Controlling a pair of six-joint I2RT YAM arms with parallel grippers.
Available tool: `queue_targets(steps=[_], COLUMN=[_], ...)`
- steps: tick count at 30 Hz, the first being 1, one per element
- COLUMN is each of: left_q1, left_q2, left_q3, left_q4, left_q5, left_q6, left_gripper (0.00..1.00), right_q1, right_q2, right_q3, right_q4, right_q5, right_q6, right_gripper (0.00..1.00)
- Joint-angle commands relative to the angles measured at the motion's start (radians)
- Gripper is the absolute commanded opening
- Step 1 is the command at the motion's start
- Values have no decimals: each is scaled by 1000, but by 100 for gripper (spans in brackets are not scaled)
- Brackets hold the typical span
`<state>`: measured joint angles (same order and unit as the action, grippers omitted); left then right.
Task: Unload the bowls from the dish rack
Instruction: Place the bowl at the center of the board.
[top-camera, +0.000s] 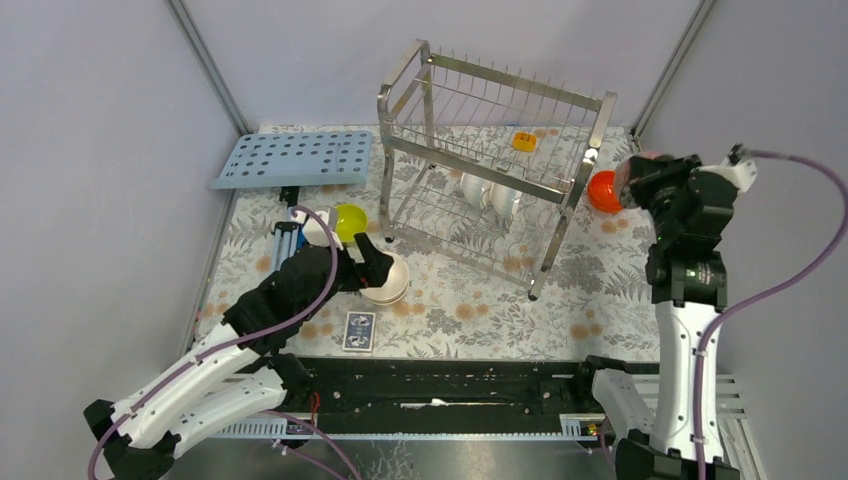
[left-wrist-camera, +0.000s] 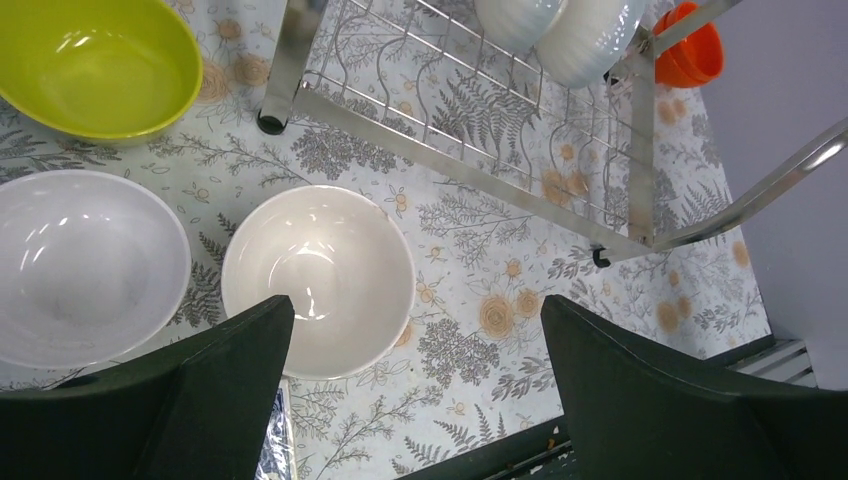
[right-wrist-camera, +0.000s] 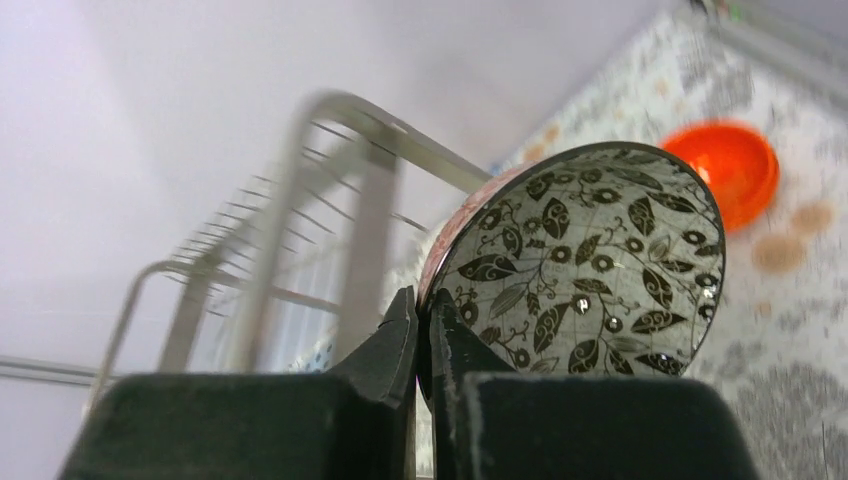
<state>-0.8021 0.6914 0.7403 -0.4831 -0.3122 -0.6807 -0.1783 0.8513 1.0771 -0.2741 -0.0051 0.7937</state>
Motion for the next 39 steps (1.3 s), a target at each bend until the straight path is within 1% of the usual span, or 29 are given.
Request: queue_targets(steps=[1, 2, 4, 8, 13, 15, 16, 20, 23, 28, 31, 33, 37, 39], left_q1=[6, 6, 6, 6, 6, 6, 6, 6, 6, 6, 6, 6, 6, 6], left_q2=[-6, -3, -3, -16, -30, -33, -44, -75, -87, -81, -82, -87, -95, -91], left_q3=[74, 82, 96, 113, 145, 161, 177, 184, 200, 247, 270, 283, 310, 319], left_q4=[-21, -27, -42, -64, -126, -164, -208, -223, -224, -231, -239, -236, -211, -191], left_q5=[-45, -50, -66, -87, -134, -160, -194, -223, -236, -276, -342, -372, -373, -355], left_q6=[13, 13, 10, 3, 5, 6, -3, -20, -21, 13, 27, 37, 75, 88], left_gripper=[99, 99, 99, 99, 99, 99, 99, 99, 99, 99, 98, 98, 99, 99], right_q1=[65, 87, 136, 252, 390, 453, 557, 713, 815, 1034, 1159, 1232, 1355, 1396], right_q2=[11, 22, 54, 136, 218, 268, 360, 465, 509, 545, 519, 488, 429, 387], right_q3=[287, 348, 462, 640, 727, 792, 925, 1072, 1110, 1076, 948, 841, 632, 526], right_q4=[-24, -27, -38, -68, -69, -83, -139, -232, -273, -342, -328, -322, -331, -325], right_q5=[136, 130, 65, -157, -322, -369, -393, -369, -360, -276, -201, -118, 53, 102], right_q6=[-150, -181, -229, -245, -237, -254, -314, -405, -464, -582, -622, -656, -710, -717], right_gripper=[0, 0, 0, 0, 0, 0, 0, 0, 0, 0, 0, 0, 0, 0])
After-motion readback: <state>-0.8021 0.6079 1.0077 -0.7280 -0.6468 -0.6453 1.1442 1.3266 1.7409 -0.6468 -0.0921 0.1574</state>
